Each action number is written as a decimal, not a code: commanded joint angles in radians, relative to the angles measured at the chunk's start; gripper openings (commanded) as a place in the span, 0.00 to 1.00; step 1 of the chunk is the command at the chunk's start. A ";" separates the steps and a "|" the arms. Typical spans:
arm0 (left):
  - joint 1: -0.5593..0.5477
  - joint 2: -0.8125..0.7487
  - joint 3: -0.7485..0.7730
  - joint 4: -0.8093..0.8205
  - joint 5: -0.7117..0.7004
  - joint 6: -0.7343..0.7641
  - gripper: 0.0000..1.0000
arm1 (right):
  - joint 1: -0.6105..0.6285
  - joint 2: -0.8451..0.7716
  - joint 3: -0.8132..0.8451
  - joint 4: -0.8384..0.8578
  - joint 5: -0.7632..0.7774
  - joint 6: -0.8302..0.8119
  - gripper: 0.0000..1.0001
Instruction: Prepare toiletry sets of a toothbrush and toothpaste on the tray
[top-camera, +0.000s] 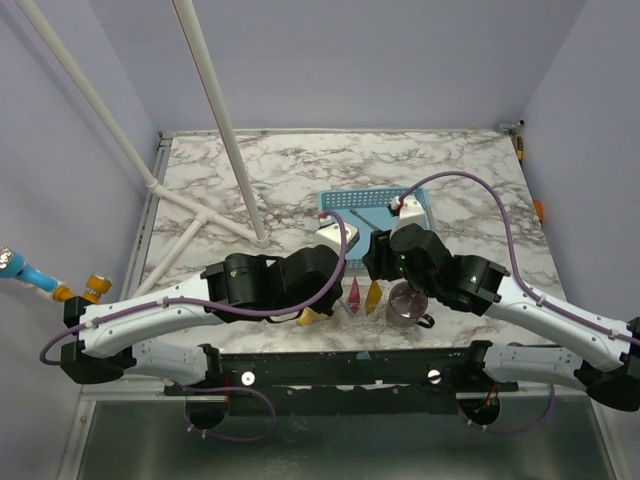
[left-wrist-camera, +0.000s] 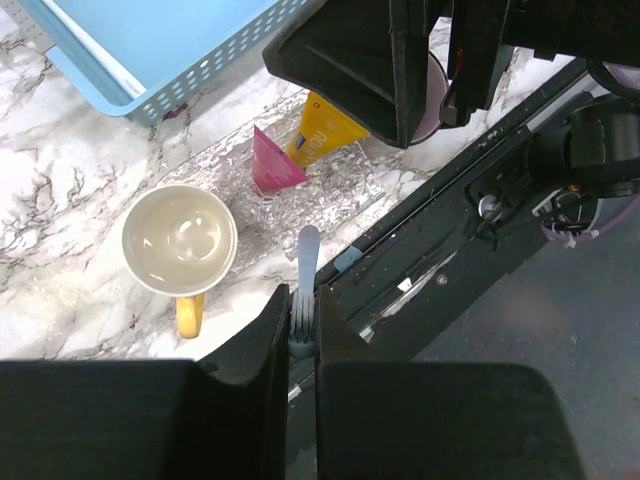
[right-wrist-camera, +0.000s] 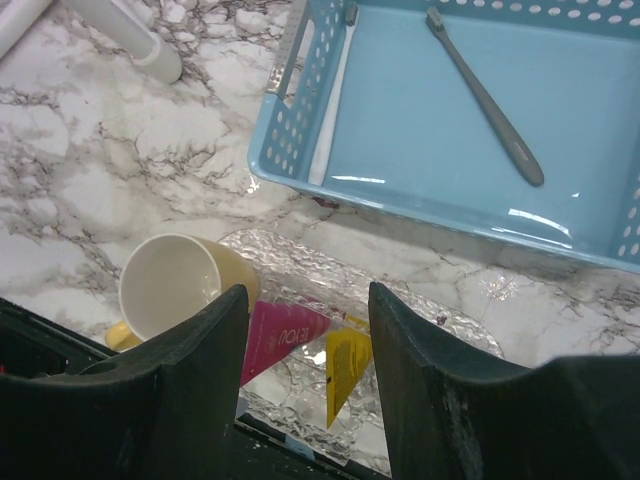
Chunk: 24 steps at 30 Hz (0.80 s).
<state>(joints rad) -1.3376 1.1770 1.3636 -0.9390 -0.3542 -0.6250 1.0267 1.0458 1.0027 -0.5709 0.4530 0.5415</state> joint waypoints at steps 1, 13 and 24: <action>-0.011 0.030 0.040 0.018 -0.023 -0.001 0.00 | 0.004 -0.027 -0.021 -0.001 0.035 0.018 0.54; -0.018 0.086 0.041 0.033 -0.068 0.010 0.00 | 0.003 -0.065 -0.054 -0.005 0.026 0.029 0.54; -0.020 0.114 0.017 0.061 -0.091 0.021 0.00 | 0.004 -0.076 -0.067 -0.013 0.021 0.038 0.54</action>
<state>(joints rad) -1.3506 1.2800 1.3800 -0.9073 -0.4099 -0.6189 1.0267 0.9821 0.9512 -0.5732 0.4549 0.5617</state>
